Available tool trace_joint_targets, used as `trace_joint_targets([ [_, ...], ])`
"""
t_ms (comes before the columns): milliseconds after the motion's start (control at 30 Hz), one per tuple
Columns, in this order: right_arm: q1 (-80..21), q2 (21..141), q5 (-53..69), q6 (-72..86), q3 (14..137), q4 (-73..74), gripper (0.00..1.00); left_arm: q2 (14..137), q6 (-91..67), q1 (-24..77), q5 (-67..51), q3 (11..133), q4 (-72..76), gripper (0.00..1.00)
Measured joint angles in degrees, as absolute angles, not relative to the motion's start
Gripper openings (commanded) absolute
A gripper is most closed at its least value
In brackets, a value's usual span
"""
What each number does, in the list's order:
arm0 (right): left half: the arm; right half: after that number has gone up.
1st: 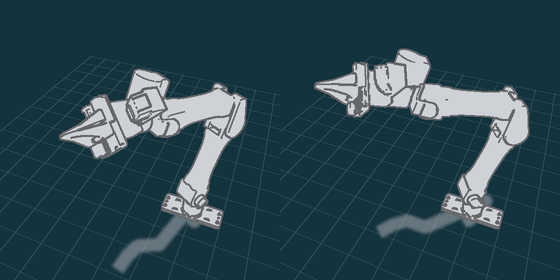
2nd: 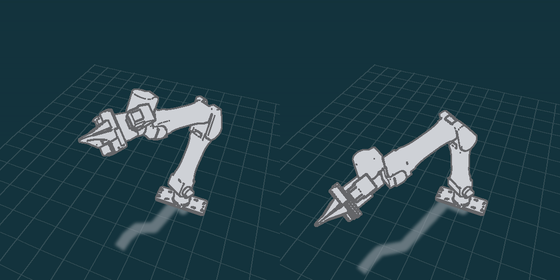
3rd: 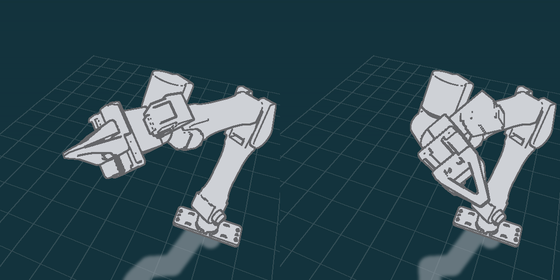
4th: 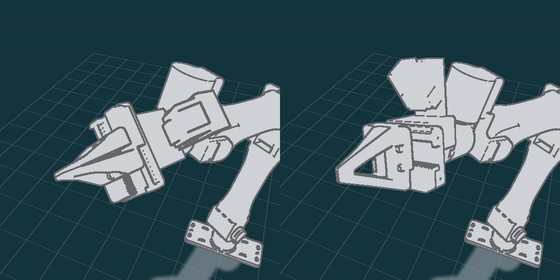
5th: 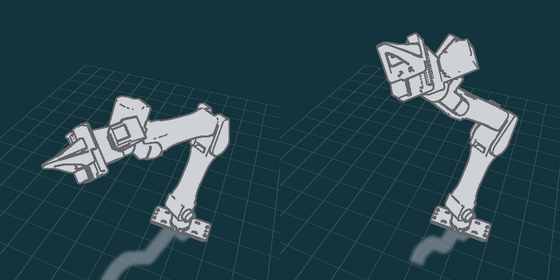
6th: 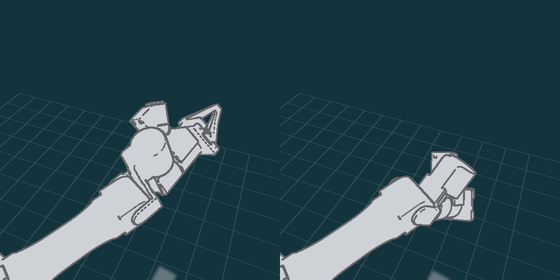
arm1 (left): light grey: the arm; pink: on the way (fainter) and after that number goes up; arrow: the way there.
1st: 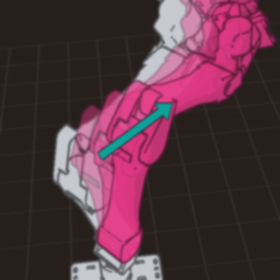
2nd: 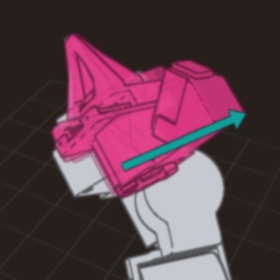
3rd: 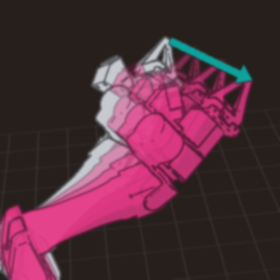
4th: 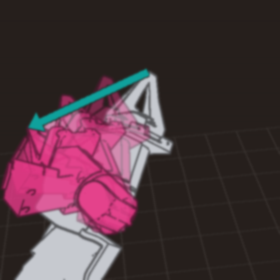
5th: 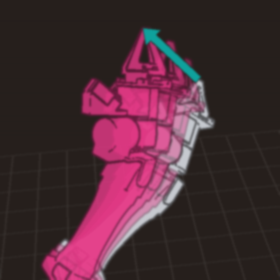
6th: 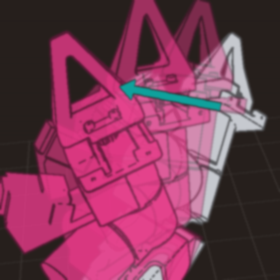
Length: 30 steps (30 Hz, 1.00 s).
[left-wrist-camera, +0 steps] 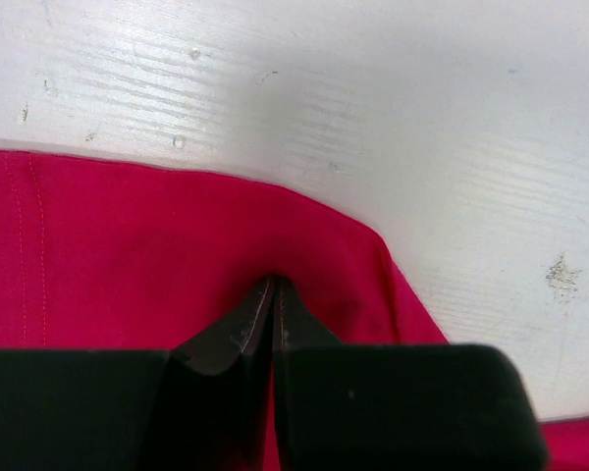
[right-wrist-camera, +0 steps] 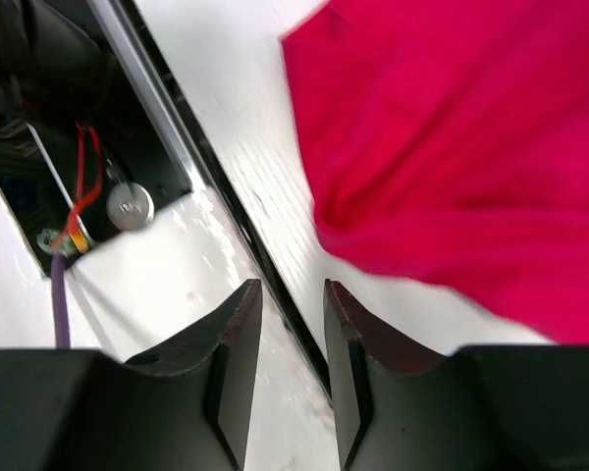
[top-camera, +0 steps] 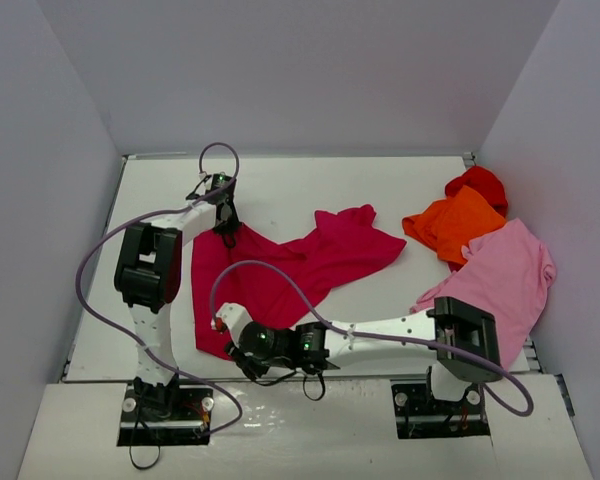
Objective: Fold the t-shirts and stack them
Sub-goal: Flatten out the tshirt
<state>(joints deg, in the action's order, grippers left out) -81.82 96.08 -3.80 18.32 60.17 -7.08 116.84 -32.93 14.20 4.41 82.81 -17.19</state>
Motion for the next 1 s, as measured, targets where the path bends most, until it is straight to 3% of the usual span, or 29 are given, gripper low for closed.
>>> trace_joint_targets([
  [300,-78.3,90.5,-9.2,17.5,57.4,-5.8,0.37,116.5,-33.0,14.3,4.6,82.6,-17.4,0.0],
  [433,-73.0,94.9,-8.2,16.7,57.9,-8.2,0.38,114.0,-33.4,14.6,4.5,80.6,-18.3,0.0],
  [767,-56.6,112.7,-5.1,13.5,70.0,-10.4,0.27,99.7,-37.3,15.6,2.5,71.0,-21.7,0.0],
  [1000,-52.9,118.1,-4.0,11.8,75.2,-10.1,0.25,91.0,-40.7,17.6,-0.7,61.8,-23.4,0.0],
])
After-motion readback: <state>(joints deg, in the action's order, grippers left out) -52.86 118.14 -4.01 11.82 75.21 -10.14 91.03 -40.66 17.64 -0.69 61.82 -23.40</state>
